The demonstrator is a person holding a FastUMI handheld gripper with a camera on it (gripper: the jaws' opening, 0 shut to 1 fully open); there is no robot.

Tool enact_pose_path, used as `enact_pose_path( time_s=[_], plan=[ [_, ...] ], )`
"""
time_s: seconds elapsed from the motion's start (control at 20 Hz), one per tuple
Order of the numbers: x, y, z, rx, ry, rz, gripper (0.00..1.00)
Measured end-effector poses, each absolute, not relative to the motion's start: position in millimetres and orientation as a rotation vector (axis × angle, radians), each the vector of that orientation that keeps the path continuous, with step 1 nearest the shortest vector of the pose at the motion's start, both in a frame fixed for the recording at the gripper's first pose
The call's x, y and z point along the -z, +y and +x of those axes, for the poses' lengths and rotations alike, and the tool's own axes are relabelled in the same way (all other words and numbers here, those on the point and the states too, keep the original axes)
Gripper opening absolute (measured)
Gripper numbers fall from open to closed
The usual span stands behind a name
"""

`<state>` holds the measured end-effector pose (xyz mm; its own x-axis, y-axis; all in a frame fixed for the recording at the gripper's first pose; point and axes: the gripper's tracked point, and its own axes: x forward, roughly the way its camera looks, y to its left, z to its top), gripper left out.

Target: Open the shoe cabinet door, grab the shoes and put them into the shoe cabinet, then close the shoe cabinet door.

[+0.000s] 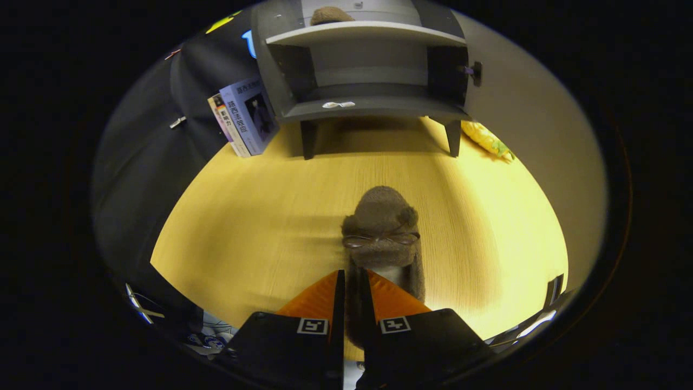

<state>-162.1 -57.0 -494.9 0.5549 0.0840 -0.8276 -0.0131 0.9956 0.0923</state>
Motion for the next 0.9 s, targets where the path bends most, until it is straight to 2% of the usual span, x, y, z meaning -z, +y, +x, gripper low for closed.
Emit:
enact_pose_path(
  time_s=[0.4,0.7,0.9],
  plan=[
    [525,-51,-139,-0.033,0.978,0.083,0.20],
    [537,-58,-109,-0.012,0.935,0.072,0.25],
    [539,-64,-92,-0.001,0.890,0.051,0.20]
  ],
)
